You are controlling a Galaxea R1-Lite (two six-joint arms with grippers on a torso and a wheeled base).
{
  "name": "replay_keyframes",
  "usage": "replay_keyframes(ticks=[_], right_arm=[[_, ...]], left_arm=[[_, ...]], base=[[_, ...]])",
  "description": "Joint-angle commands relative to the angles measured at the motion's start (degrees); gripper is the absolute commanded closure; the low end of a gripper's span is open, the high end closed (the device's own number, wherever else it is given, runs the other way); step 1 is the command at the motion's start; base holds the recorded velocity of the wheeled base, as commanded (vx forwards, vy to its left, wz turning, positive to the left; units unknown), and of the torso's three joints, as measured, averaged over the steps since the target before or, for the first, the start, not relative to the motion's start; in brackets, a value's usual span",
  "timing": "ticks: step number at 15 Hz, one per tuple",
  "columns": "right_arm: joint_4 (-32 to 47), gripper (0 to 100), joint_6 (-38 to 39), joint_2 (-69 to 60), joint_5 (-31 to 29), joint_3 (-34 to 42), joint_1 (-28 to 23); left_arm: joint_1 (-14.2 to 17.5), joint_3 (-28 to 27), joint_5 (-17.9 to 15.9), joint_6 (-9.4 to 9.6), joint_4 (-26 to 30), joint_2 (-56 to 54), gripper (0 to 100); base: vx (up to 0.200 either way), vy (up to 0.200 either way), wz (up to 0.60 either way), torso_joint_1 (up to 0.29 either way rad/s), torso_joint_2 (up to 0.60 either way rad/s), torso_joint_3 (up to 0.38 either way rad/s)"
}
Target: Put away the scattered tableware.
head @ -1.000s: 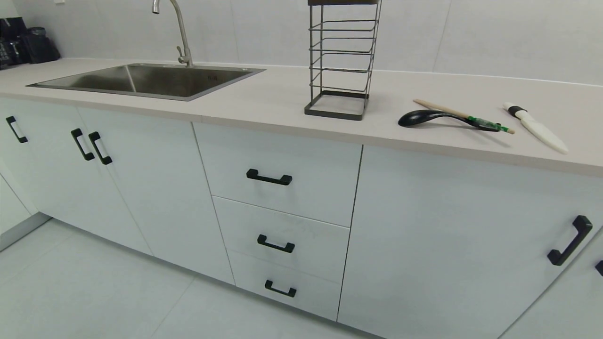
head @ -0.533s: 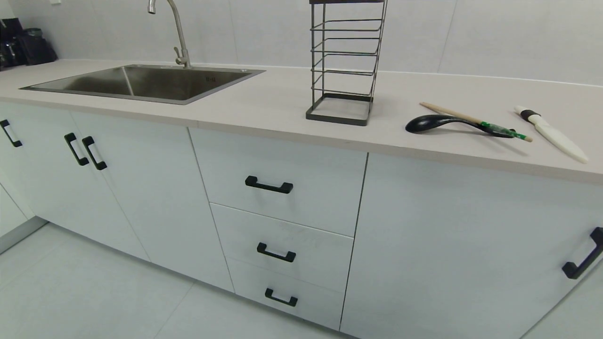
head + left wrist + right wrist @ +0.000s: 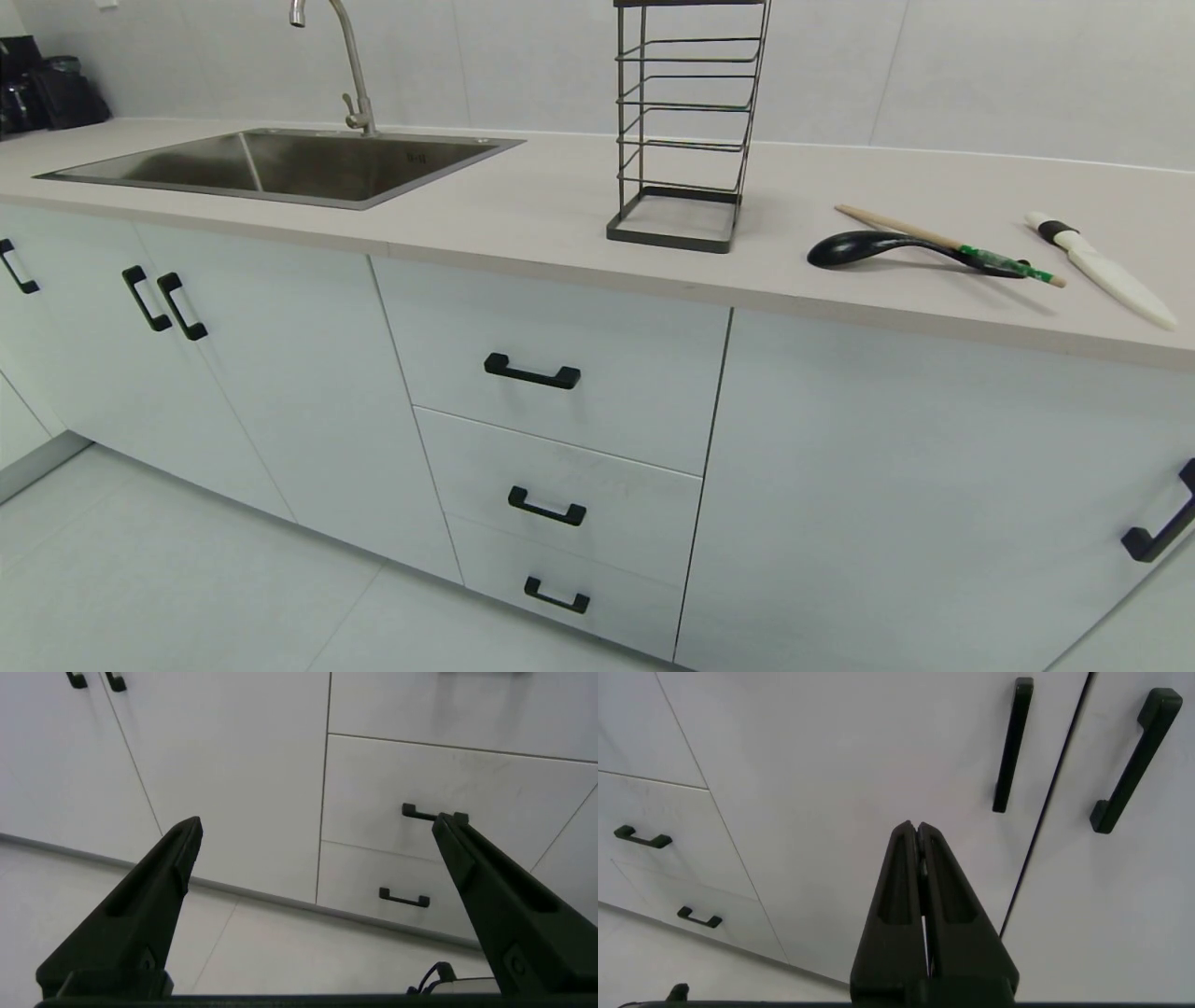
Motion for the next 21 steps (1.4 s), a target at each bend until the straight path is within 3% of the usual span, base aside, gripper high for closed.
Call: replay_keyframes(ticks=[1, 2, 4, 5, 6, 7, 8, 11, 12, 13, 14, 15, 16, 17, 18, 20, 21], right_arm=[[0.0, 100, 0.0, 0.1, 0.0, 0.0, 0.0], [0.0, 100, 0.0, 0.1, 0.0, 0.0, 0.0], [0.0, 100, 0.0, 0.1, 0.0, 0.0, 0.0], [0.0, 100, 0.0, 0.1, 0.0, 0.0, 0.0], [0.0, 100, 0.0, 0.1, 0.0, 0.0, 0.0], [0.0, 100, 0.0, 0.1, 0.1, 0.0, 0.0], [0.0, 100, 0.0, 0.1, 0.0, 0.0, 0.0], [0.0, 100, 0.0, 0.1, 0.1, 0.0, 0.0], [0.0, 100, 0.0, 0.1, 0.0, 0.0, 0.0], [0.0, 100, 0.0, 0.1, 0.0, 0.0, 0.0], [0.0, 100, 0.0, 0.1, 0.0, 0.0, 0.0], [0.0, 100, 0.0, 0.1, 0.0, 0.0, 0.0], [0.0, 100, 0.0, 0.1, 0.0, 0.0, 0.0], [0.0, 100, 0.0, 0.1, 0.0, 0.0, 0.0], [0.0, 100, 0.0, 0.1, 0.1, 0.0, 0.0], [0.0, 100, 0.0, 0.1, 0.0, 0.0, 0.0], [0.0, 100, 0.0, 0.1, 0.1, 0.1, 0.0]], left_arm=[[0.0, 0.0, 0.0, -0.14, 0.0, 0.1, 0], [0.0, 0.0, -0.4, -0.49, 0.1, 0.0, 0], [0.1, 0.0, -1.4, 1.01, -0.5, 0.0, 0], [0.0, -1.8, -1.4, 1.01, -6.6, 0.0, 0], [0.3, -8.2, -2.2, 1.97, -12.6, 1.0, 0], [0.4, -11.5, -4.0, 4.52, -11.8, 2.6, 0], [0.6, -12.7, -8.8, 7.51, -9.0, 3.7, 0], [0.8, -12.6, -17.0, 8.30, -4.1, 7.2, 0], [0.9, -12.6, -18.8, 9.71, -3.9, 9.8, 0], [0.4, -12.6, -19.3, 11.99, -3.9, 11.6, 0], [-2.2, -12.9, -21.5, 18.94, -3.9, 16.9, 0], [-3.5, -13.0, -22.3, 21.49, -3.9, 18.6, 0], [-8.8, -13.0, -23.1, 29.92, -3.6, 25.3, 0], [-9.1, -13.0, -23.1, 30.71, -3.6, 26.0, 0], [-11.2, -13.1, -22.9, 37.57, -3.7, 32.2, 0], [-11.2, -13.1, -22.9, 41.44, -3.6, 34.8, 0], [-11.6, -13.1, -22.9, 45.39, -2.7, 37.7, 0]], base=[[0.000, 0.000, 0.00, 0.000, 0.00, 0.000], [0.000, 0.000, 0.00, 0.000, 0.00, 0.000], [0.000, 0.000, 0.00, 0.000, 0.00, 0.000], [0.000, 0.000, 0.00, 0.000, 0.00, 0.000], [0.000, 0.000, 0.00, 0.000, 0.00, 0.000], [0.000, 0.000, 0.00, 0.000, 0.00, 0.000], [0.000, 0.000, 0.00, 0.000, 0.00, 0.000], [0.000, 0.000, 0.00, 0.000, 0.00, 0.000], [0.000, 0.000, 0.00, 0.000, 0.00, 0.000], [0.000, 0.000, 0.00, 0.000, 0.00, 0.000], [0.000, 0.000, 0.00, 0.000, 0.00, 0.000], [0.000, 0.000, 0.00, 0.000, 0.00, 0.000], [0.000, 0.000, 0.00, 0.000, 0.00, 0.000], [0.000, 0.000, 0.00, 0.000, 0.00, 0.000], [0.000, 0.000, 0.00, 0.000, 0.00, 0.000], [0.000, 0.000, 0.00, 0.000, 0.00, 0.000], [0.000, 0.000, 0.00, 0.000, 0.00, 0.000]])
